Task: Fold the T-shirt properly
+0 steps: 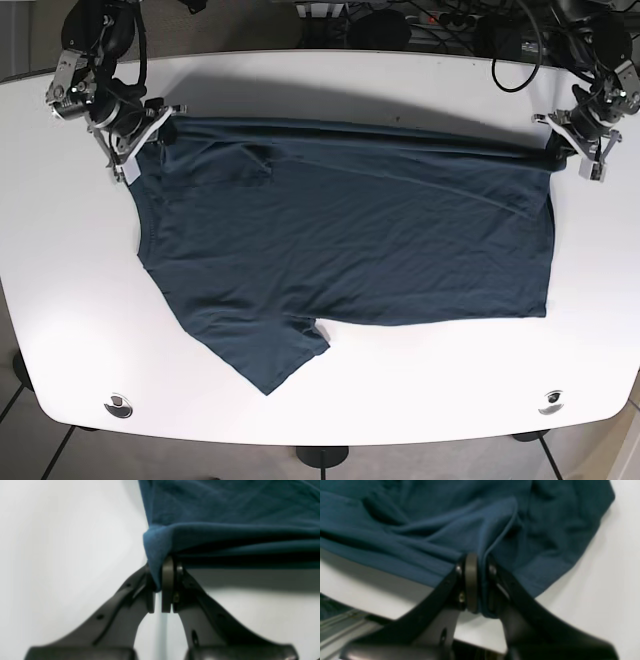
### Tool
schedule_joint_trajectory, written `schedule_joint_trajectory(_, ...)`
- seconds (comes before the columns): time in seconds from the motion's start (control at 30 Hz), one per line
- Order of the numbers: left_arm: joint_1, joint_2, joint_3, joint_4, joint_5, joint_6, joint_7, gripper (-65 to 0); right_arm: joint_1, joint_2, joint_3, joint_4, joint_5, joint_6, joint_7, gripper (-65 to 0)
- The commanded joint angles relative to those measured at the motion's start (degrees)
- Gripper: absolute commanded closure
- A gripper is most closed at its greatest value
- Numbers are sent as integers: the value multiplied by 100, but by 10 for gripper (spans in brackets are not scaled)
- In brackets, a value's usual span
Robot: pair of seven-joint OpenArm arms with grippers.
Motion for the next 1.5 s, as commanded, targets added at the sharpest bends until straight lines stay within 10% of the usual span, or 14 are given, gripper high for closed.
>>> schedule_joint_trajectory(0.03, 180, 33, -358, 114, -18, 60, -100, -11, -147, -50, 41, 131, -40, 16, 62, -21)
schedule_joint_trajectory(0.27, 787, 50, -587, 114, 26, 60, -100, -107, -648, -472, 349, 465, -31, 16, 62, -44)
schedule_joint_trajectory(0.43, 1262, 42, -631, 667, -18, 60, 102, -354, -859, -533, 393, 632, -31, 16, 62, -320)
schedule_joint_trajectory(0.8, 980, 86, -1272, 2329, -589, 60, 876, -363, -534, -375, 824, 685, 646, 298, 255, -344)
schedule_joint_trajectory(1.13, -787, 613, -33, 1371, 1574, 60, 348, -358, 767, 197, 331, -1003, 620, 280, 404, -342)
schedule_joint_trajectory(1.5, -760, 798, -24, 580, 1732, 60, -267, -275, 1048, 197, -223, -1672, 620, 280, 659, -341)
